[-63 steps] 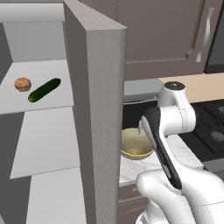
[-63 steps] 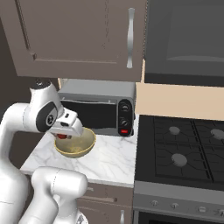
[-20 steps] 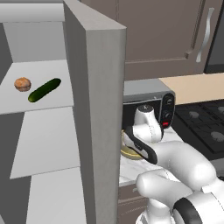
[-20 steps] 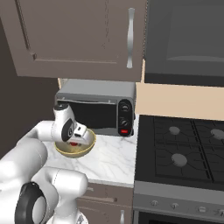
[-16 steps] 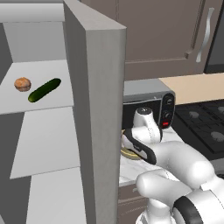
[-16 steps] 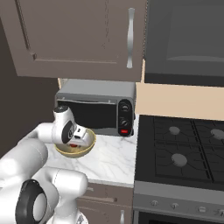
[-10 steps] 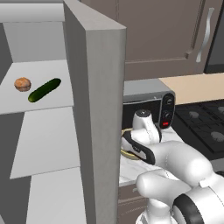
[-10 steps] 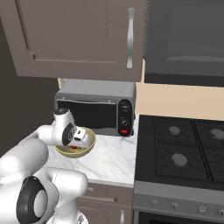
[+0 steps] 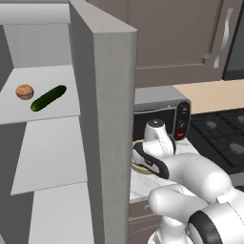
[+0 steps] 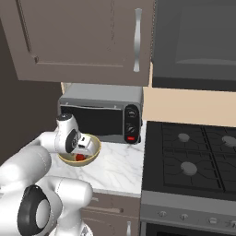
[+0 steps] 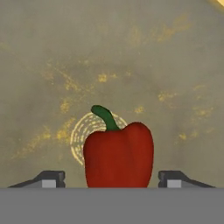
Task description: Take the cucumber, bell pepper, and tangerine from the freezer and place them in the bowl on the counter.
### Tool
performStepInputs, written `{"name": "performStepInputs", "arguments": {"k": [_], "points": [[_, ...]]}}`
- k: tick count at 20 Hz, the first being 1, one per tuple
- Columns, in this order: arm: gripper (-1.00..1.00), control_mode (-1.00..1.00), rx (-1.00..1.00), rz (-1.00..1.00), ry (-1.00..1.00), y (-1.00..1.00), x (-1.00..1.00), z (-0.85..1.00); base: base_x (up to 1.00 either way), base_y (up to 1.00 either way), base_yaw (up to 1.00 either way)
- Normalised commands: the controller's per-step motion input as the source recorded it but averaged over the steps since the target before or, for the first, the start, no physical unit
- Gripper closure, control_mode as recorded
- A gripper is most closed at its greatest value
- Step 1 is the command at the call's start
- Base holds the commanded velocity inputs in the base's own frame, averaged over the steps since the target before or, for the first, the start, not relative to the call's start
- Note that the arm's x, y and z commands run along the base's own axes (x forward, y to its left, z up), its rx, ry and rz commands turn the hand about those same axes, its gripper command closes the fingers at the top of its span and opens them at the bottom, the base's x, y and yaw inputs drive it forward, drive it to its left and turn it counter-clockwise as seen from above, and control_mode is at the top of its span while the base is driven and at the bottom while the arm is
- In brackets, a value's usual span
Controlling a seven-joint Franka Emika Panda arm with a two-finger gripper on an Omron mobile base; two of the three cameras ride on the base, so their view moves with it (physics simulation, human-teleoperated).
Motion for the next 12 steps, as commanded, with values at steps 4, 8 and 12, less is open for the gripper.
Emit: {"name": "performStepInputs", "arguments": {"k": [4,8,12], "points": [[-1.0,-1.0,0.0,0.0,0.0,0.0,0.0,0.0,0.0,0.0,0.0],[-1.0,-1.0,0.0,0.0,-0.03,-0.04,0.0,0.05,0.0,0.0,0.0],[-1.0,-1.0,0.0,0.0,-0.05,-0.16,-0.16,0.31,0.0,0.0,0.0]]}}
